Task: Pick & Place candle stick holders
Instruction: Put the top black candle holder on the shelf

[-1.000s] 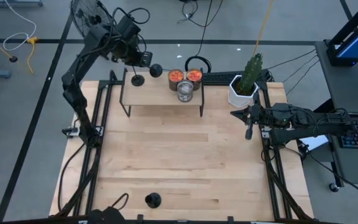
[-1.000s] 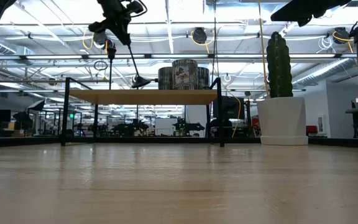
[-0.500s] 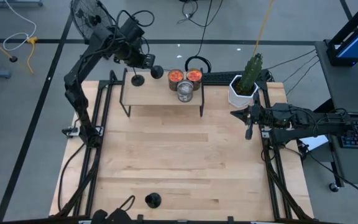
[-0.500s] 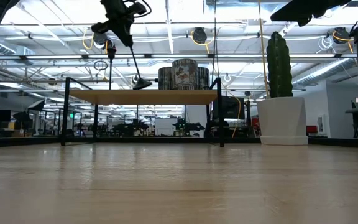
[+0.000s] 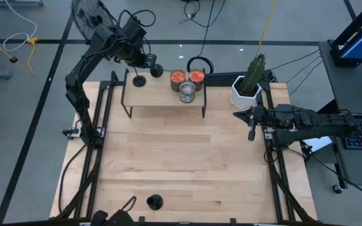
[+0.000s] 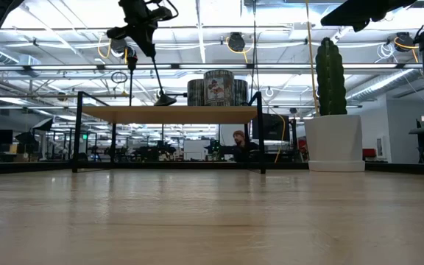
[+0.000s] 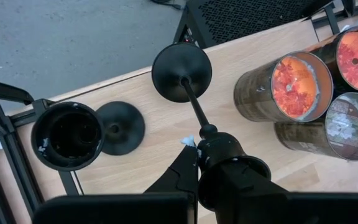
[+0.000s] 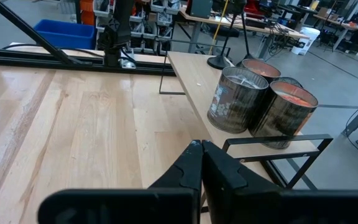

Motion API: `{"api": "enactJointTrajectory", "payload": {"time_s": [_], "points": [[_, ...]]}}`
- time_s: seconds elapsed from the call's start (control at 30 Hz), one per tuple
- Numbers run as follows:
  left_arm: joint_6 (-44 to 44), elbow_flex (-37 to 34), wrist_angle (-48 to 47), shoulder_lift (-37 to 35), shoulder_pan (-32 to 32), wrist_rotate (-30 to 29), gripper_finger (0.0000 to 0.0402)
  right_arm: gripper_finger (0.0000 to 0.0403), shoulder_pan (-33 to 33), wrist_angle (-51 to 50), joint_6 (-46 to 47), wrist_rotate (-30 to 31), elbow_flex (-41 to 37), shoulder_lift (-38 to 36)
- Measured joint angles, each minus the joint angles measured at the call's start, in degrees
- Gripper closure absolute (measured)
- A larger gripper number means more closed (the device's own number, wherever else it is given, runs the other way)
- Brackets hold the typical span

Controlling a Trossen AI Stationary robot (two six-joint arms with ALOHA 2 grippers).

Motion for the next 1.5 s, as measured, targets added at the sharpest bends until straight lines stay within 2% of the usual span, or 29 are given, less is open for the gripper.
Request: {"api": "enactJointTrajectory", "payload": {"time_s": [0.3, 0.53, 0.83, 1.3, 1.5], "points": [[-0.20, -0.35, 0.05, -0.02, -0.10, -0.43, 0.0386, 0.0403, 0.00, 0.00, -0.01, -0.02, 0.00, 0.02], [-0.33, -4.79, -0.06, 0.00, -1.05, -0.68, 0.0386, 0.0403, 0.00, -0.02, -0.01, -0.02, 0.00, 0.01], [-0.31, -4.79, 0.00, -0.04, -0.93, -1.46, 0.0386, 0.0403, 0.00, -0.02, -0.01, -0.02, 0.00, 0.02], [-1.38, -4.79, -0.02, -1.01, -0.51, 0.82, 0.0378, 0.0403, 0.00, -0.02, 0.01, -0.02, 0.00, 0.02], [-0.68, -4.79, -0.02, -1.14, -0.52, 2.60, 0.0386, 0.0403, 0.00, -0.02, 0.01, -0.02, 0.00, 0.02]]}}
